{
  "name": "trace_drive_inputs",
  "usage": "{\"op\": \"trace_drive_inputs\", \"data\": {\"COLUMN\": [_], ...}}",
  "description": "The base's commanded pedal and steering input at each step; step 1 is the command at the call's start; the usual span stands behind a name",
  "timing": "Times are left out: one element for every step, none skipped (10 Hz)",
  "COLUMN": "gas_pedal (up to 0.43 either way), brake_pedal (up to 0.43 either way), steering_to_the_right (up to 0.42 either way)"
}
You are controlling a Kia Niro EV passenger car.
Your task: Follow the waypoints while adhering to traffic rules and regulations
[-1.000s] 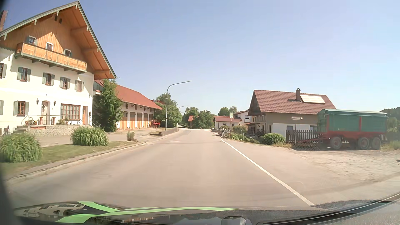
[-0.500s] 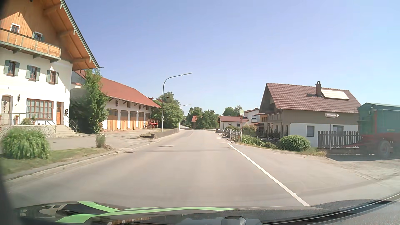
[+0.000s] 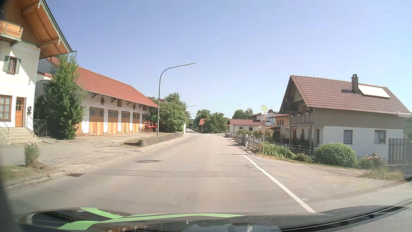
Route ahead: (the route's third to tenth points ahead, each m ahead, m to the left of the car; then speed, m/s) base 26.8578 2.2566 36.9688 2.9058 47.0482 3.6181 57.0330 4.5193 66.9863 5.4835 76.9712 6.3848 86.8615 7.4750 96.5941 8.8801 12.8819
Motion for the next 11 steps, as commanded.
{"op": "trace_drive_inputs", "data": {"gas_pedal": [0.189,0.189,0.189,0.189,0.189,0.189,0.177,0.177,0.177,0.177,0.177], "brake_pedal": [0.0,0.0,0.0,0.0,0.0,0.0,0.0,0.0,0.0,0.0,0.0], "steering_to_the_right": [-0.008,-0.008,-0.008,-0.007,-0.007,-0.006,-0.006,-0.005,-0.003,-0.002,-0.002]}}
